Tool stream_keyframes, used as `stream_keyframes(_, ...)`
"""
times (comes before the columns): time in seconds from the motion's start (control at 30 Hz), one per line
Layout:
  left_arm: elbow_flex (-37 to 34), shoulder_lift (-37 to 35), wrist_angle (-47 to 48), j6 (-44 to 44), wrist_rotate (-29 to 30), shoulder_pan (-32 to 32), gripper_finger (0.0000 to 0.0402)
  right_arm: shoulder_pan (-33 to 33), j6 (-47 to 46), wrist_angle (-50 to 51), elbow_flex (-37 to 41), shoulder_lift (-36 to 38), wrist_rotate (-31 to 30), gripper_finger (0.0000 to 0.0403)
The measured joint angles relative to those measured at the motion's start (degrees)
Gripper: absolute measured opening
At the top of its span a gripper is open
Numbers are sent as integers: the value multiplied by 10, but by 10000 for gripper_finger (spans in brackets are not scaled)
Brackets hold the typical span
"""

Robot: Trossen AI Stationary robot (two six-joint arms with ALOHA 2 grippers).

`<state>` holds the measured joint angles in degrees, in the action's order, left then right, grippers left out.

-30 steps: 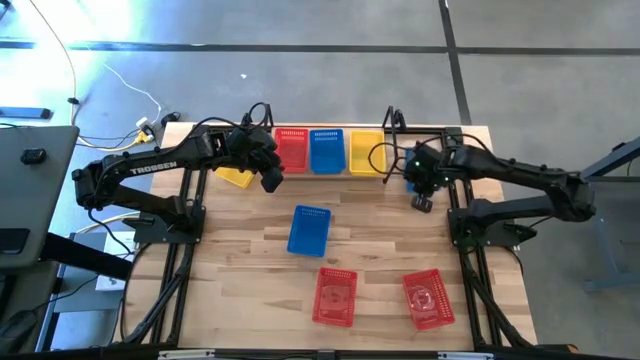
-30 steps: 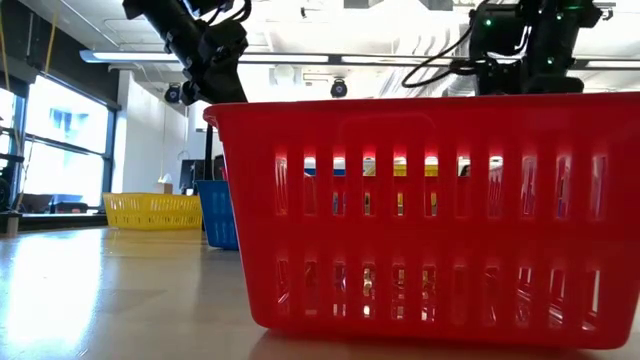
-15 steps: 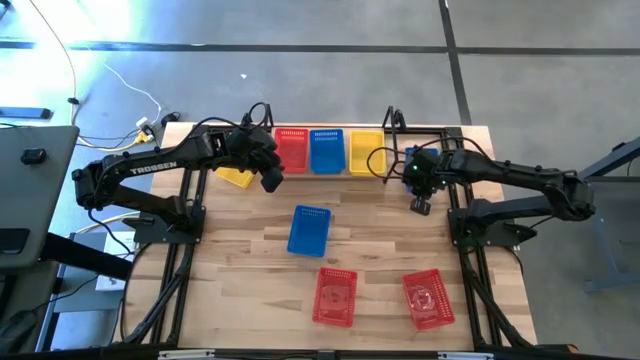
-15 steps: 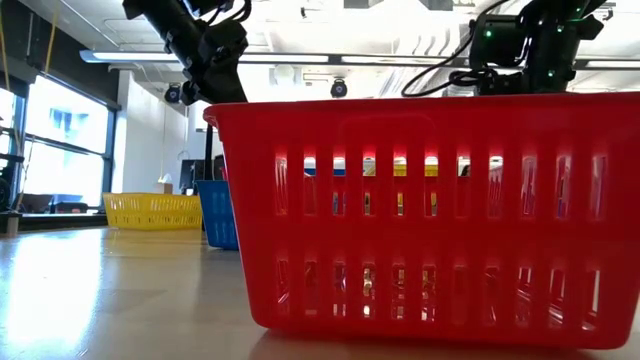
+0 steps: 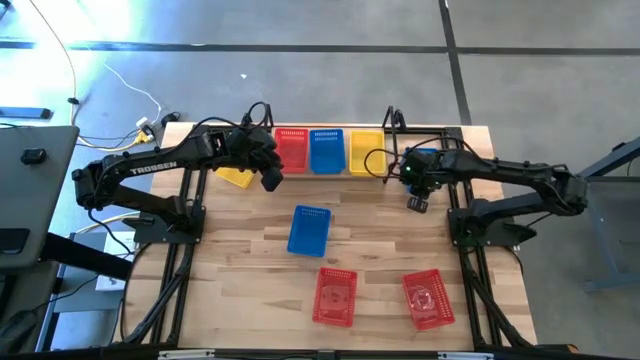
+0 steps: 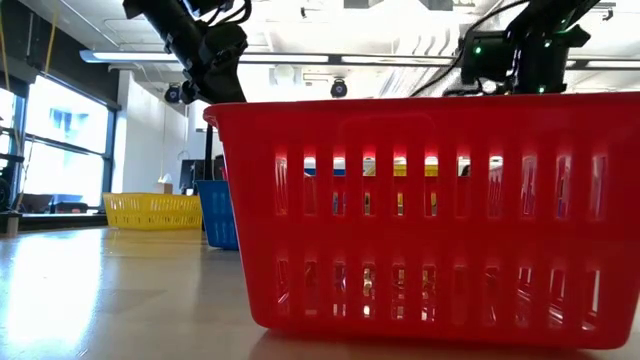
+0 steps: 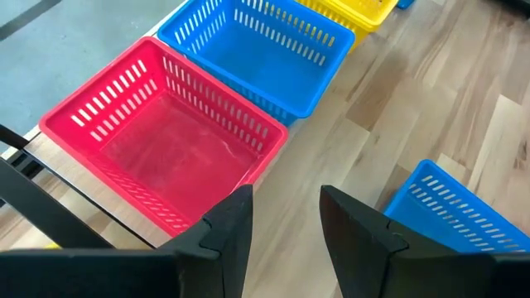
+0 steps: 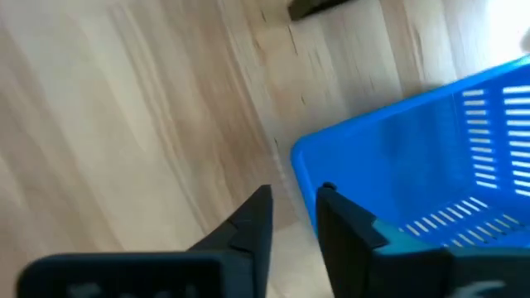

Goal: Stack baskets on shelf by color
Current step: Stack the right blue bin on top of the blue bin on the shelf

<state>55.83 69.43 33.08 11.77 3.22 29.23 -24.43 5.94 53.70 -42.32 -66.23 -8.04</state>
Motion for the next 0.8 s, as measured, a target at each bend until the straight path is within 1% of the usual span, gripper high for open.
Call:
stream_keyframes(0.13, 0, 0, 0, 0, 0, 0, 131, 0, -5, 0, 0, -28, -10, 112)
stream_keyframes(0.23, 0, 0, 0, 0, 0, 0, 131, 0, -10, 0, 0, -42, -24, 118)
stream_keyframes(0.33, 0, 0, 0, 0, 0, 0, 131, 0, -17, 0, 0, -55, -42, 118)
stream_keyframes(0.67, 0, 0, 0, 0, 0, 0, 131, 0, -20, 0, 0, -127, -48, 118)
stream_keyframes(0.73, 0, 0, 0, 0, 0, 0, 131, 0, -25, 0, 0, -139, -55, 113)
stream_keyframes(0.8, 0, 0, 0, 0, 0, 0, 131, 1, -25, 0, 0, -148, -55, 98)
